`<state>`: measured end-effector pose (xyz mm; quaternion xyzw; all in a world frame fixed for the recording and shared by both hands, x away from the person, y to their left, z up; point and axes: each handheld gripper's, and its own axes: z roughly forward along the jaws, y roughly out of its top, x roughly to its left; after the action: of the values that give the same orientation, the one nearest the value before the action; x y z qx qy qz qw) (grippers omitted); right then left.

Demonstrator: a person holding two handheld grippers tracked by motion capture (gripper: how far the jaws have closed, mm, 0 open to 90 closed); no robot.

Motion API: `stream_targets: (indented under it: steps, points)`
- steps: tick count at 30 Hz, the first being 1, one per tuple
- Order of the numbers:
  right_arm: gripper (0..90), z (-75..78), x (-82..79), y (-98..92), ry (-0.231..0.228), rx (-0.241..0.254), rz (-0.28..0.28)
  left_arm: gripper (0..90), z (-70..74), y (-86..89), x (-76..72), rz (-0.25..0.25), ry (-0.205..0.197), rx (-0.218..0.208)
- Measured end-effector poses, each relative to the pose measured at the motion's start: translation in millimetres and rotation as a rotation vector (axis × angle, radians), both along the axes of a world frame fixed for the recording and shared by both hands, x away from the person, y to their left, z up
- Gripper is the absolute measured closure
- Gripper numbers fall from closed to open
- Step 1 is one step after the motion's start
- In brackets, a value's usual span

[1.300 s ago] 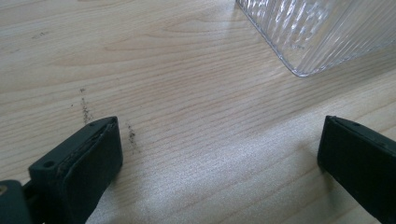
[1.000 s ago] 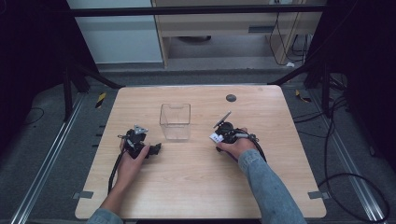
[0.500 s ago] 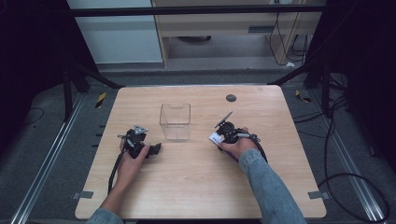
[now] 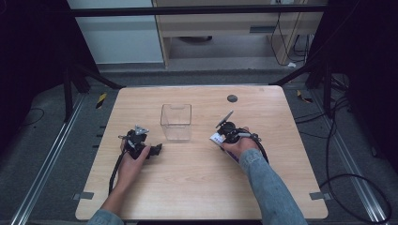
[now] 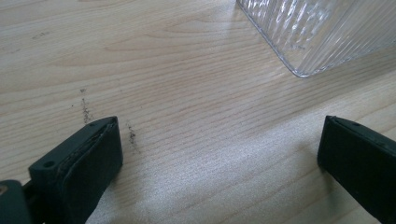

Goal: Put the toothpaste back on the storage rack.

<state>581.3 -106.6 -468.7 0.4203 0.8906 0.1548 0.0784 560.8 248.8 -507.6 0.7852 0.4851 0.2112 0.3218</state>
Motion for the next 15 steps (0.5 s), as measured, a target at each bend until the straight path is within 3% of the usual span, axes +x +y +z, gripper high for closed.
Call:
stream_targets:
  steps: [4,5,9,15]
  points:
    - [71.0,2.3,0.3,0.9,0.007,-0.008,-0.016,0.0,0.0,0.0,0.0,0.0,0.0,0.0]
    - [72.5,3.2,-0.3,3.1,-0.002,-0.032,-0.009,0.0,0.0,0.0,0.0,0.0,0.0,0.0]
    - [75.7,5.0,-2.6,5.1,-0.017,-0.046,-0.007,0.0,0.0,0.0,0.0,0.0,0.0,-0.001]
    - [78.6,13.1,-6.2,1.8,-0.069,0.013,-0.01,0.0,0.0,0.1,0.2,-0.001,0.0,0.0]
